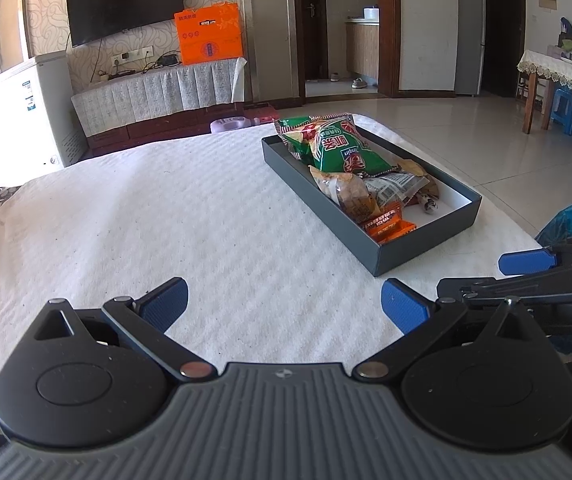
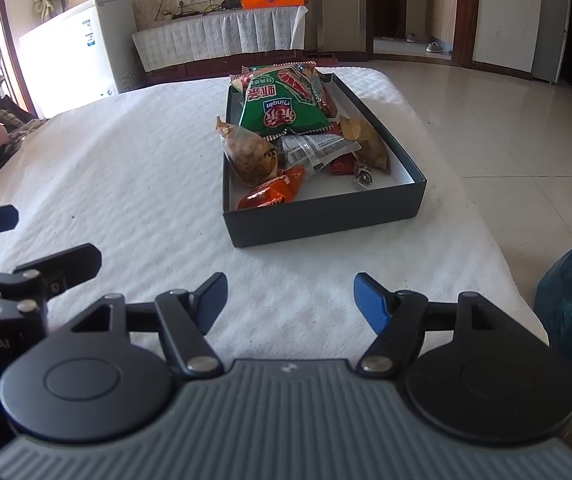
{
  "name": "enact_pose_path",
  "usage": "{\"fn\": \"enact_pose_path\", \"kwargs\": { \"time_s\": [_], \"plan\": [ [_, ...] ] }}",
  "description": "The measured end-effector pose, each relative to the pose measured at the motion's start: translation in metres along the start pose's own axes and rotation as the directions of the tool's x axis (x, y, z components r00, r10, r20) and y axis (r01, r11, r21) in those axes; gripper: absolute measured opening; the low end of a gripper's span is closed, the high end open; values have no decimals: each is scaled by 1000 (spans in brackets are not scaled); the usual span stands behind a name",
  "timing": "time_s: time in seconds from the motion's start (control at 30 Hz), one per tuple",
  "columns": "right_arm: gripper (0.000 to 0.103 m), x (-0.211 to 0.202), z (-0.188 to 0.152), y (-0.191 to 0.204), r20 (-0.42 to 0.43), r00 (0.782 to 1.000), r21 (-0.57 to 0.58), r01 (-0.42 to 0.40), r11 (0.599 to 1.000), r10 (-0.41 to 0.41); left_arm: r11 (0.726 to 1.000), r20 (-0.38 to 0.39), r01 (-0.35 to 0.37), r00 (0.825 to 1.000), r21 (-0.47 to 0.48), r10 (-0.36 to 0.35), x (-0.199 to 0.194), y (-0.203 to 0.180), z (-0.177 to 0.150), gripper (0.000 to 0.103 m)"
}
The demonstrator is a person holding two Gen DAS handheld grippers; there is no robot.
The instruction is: Organize snacks
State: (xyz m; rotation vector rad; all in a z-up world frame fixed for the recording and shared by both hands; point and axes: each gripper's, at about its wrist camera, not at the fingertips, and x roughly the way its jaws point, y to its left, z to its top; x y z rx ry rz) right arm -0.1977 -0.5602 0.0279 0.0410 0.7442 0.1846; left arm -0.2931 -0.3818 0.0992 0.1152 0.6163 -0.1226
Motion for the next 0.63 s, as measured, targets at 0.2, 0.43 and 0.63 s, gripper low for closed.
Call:
{"fn": "enact_pose_path", "kwargs": {
  "time_s": [0.2,0.43,0.63],
  "plan": [
    [72,0,0,0,-2,1000,2,-3,1000,3,1000,-3,1,1000,-2,-1,1,0,1,103],
    [72,1,0,-1,-2,1000,3,-3,1000,3,1000,1,1,1000,-13,-1,2,2,4,103],
    [72,1,-1,5,-2,1000,-8,3,1000,-3,999,8,22,1000,-30,-22,4,4,13,103]
  ]
}}
